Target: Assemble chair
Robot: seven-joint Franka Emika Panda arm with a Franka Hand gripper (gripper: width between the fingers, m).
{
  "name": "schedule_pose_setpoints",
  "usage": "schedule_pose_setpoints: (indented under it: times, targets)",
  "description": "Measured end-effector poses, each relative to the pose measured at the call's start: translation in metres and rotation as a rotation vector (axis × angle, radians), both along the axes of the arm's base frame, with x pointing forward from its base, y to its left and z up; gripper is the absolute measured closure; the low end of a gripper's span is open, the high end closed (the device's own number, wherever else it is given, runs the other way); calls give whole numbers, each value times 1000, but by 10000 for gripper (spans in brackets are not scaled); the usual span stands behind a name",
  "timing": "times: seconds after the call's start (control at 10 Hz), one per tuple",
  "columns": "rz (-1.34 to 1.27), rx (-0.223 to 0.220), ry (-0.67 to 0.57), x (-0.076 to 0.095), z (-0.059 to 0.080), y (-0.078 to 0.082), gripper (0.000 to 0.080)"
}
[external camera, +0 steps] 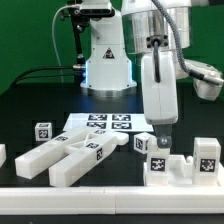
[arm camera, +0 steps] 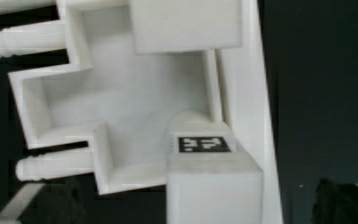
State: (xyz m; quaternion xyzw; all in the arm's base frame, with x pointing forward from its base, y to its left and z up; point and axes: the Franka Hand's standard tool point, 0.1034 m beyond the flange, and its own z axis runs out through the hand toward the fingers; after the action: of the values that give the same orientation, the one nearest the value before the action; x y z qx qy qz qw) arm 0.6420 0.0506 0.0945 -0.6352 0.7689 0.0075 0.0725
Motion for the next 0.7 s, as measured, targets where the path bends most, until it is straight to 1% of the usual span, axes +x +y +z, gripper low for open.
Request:
schedule_pose_setpoints:
  times: [0.1, 0.2, 0.4, 0.5, 0.7]
  targets:
    - [43, -5, -7, 0, 0, 1, 150]
    - [145, -23, -47, -2, 2, 4, 150]
    - [375, -53, -91, -19, 8, 12, 150]
    - [453, -68, -105, -27, 9, 11, 150]
    - [575, -86, -115, -26, 7, 10, 150]
